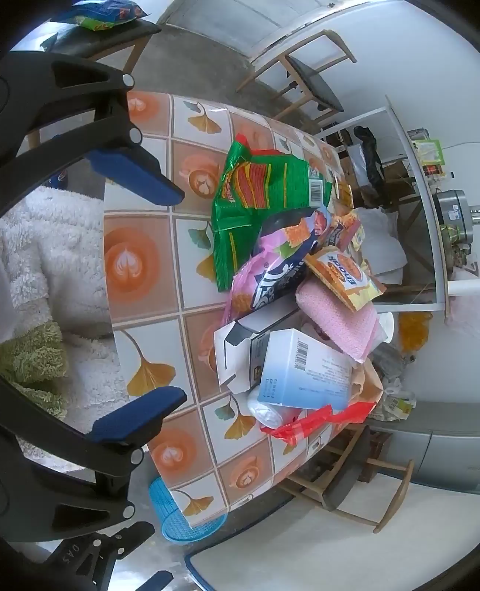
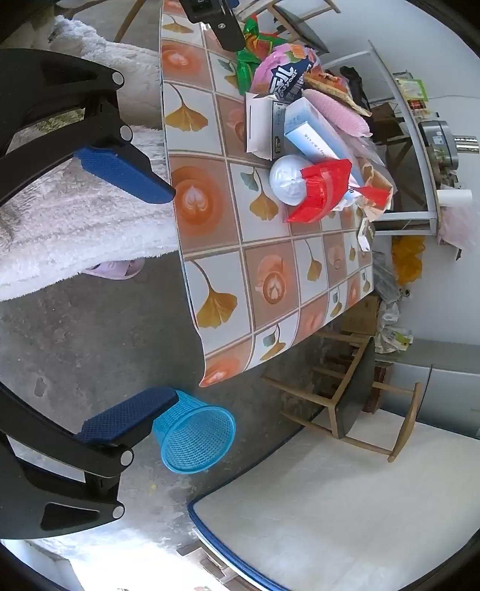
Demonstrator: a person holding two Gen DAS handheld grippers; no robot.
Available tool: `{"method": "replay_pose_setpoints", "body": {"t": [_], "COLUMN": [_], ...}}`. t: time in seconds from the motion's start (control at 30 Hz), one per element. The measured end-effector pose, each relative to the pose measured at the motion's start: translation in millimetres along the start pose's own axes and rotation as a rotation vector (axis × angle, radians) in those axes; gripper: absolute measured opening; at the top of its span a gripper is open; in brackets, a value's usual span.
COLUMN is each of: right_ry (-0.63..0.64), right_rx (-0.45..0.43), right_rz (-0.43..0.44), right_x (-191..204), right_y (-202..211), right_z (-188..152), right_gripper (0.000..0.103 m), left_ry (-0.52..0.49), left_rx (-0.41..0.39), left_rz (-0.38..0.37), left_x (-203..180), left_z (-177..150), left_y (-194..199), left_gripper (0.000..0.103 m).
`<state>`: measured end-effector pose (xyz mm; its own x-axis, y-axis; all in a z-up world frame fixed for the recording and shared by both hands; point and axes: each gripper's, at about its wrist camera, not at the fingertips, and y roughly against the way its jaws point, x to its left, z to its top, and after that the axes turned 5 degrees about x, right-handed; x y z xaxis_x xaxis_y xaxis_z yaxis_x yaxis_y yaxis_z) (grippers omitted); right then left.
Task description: Collect trash
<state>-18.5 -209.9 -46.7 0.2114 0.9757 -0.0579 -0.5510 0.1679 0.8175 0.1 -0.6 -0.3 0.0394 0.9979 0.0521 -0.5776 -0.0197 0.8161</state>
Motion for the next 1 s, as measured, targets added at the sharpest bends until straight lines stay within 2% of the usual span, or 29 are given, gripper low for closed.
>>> {"method": "replay_pose_setpoints", "body": {"t": [0.63,1.0], "right_ry": [0.004,0.005], "right_rx": [-0.004,-0.005], "right_rz": [-0.004,-0.007], "right_x": [3,4], "right_y": [2,3], "right_z": [2,3], "right_gripper": [0.097,0.097], "left_ry": [0.008,0.035], "left_rx": [0.004,0.015], "left_rz": [-0.011,-0.026], "left_x": [-6,9], "left_z": [-1,-1], "left_y": [-2,-4], "left_gripper": [0.094,0.094]}}
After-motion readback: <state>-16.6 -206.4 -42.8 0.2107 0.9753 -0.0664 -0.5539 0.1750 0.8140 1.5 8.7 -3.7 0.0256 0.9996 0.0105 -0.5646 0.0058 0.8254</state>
